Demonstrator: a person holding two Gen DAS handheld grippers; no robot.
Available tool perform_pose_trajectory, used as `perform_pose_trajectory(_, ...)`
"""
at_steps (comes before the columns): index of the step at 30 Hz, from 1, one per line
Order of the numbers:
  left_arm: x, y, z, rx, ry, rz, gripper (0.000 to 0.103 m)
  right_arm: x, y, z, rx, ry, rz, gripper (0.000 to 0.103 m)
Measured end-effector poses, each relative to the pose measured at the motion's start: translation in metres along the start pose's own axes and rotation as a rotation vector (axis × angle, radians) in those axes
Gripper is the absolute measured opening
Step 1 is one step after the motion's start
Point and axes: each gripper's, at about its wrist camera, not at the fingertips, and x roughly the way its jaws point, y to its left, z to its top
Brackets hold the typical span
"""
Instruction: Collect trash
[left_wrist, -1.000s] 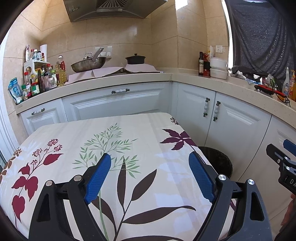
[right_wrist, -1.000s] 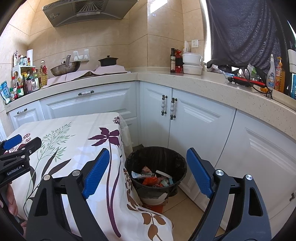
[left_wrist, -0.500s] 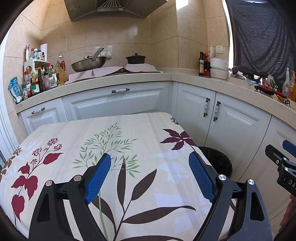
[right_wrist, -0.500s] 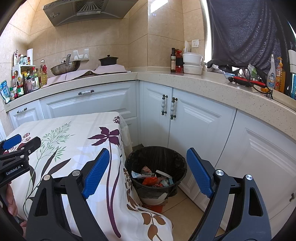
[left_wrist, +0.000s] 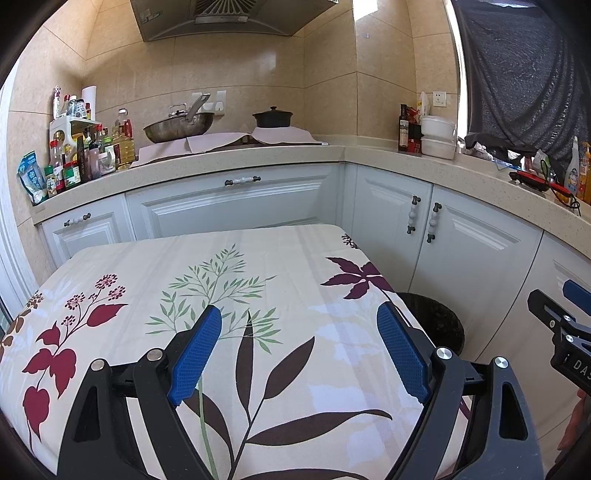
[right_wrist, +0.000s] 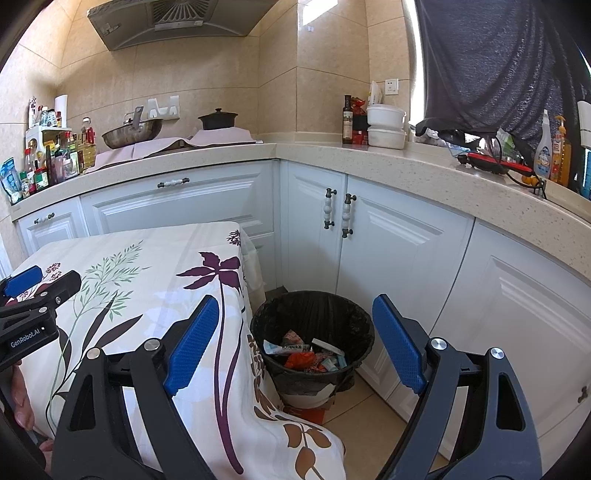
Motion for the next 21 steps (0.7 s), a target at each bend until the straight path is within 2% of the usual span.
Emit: perform_pose_trajectory(21, -0.0003, 0.0003, -0.0027, 0.01, 0.003, 0.015, 0.084, -0.0003, 0.0061, -0.0004, -0.005, 0.001, 0.0, 0.083)
